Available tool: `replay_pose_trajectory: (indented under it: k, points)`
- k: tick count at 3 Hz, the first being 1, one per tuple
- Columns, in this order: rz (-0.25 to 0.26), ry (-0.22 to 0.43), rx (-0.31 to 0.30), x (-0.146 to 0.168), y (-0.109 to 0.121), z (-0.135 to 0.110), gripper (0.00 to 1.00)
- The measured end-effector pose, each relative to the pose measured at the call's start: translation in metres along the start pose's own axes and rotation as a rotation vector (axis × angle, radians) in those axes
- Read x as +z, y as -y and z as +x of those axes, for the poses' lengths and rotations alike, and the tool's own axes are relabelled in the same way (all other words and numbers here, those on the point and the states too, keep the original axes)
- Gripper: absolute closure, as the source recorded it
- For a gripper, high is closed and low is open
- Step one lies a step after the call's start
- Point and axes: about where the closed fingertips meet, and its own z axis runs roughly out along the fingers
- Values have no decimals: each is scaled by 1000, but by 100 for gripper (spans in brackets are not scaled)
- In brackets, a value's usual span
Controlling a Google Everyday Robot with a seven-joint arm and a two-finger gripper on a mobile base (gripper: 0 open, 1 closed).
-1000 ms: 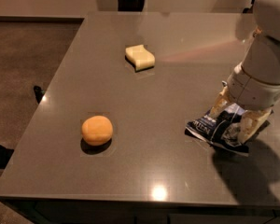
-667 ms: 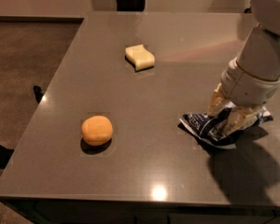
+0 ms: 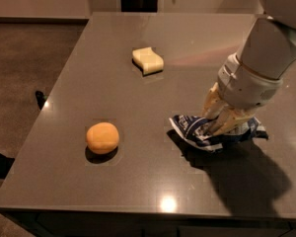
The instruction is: Move blue chip bag near orange
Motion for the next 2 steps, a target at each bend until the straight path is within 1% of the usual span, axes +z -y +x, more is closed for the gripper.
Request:
replay_pose_trajectory:
  k: [1, 2]
  points:
    - [6, 61, 43, 4, 3, -21, 100]
    - [15, 99, 38, 12, 6, -51, 100]
